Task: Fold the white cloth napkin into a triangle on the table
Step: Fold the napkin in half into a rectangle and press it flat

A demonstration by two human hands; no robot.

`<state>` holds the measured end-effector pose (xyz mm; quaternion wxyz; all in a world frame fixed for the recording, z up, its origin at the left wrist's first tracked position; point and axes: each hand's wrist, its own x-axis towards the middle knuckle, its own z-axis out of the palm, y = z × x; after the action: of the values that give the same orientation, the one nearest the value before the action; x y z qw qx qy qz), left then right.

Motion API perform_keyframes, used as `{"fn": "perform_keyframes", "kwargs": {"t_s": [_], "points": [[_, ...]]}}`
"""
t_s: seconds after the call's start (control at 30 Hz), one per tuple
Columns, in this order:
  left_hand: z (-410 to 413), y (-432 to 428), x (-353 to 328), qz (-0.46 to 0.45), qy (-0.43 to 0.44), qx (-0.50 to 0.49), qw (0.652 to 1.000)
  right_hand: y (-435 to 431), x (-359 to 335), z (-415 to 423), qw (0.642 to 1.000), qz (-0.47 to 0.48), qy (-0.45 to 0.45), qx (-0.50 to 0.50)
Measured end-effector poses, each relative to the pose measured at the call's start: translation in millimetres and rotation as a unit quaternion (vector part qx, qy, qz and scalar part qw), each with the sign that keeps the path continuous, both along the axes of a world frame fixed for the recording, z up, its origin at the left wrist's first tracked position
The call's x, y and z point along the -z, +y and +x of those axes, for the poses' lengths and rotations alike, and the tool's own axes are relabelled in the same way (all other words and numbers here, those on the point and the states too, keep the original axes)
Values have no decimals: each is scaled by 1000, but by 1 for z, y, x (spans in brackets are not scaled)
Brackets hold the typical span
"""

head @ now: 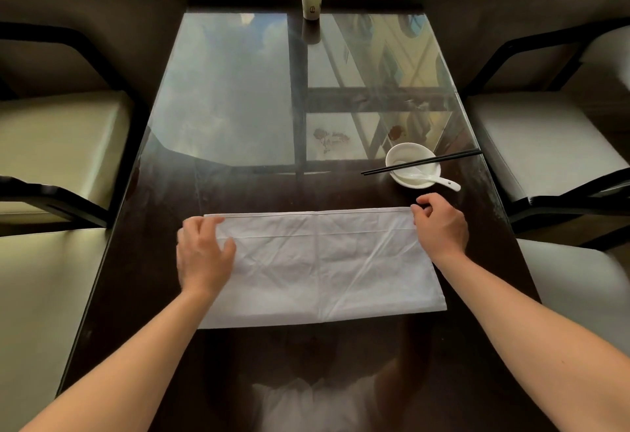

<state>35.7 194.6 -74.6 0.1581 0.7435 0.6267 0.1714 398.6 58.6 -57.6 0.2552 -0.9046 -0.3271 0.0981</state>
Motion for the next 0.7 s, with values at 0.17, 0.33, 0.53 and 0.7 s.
{"fn": "perform_keyframes", "kwargs": {"t_s": [0.17, 0.33, 0.53, 0.7], "points": [[-3, -39, 12, 6, 109, 190, 976, -22, 3, -55, 967, 23, -119, -224], [-4, -64, 33, -48, 203, 221, 953, -36, 22, -129, 882, -88, -141, -440], [-5, -69, 40, -45, 216, 208, 953, -43, 32, -181, 817, -138, -140, -541], [-6, -69, 37, -49, 223, 212, 950, -50, 33, -193, 808, -120, -151, -556]]}}
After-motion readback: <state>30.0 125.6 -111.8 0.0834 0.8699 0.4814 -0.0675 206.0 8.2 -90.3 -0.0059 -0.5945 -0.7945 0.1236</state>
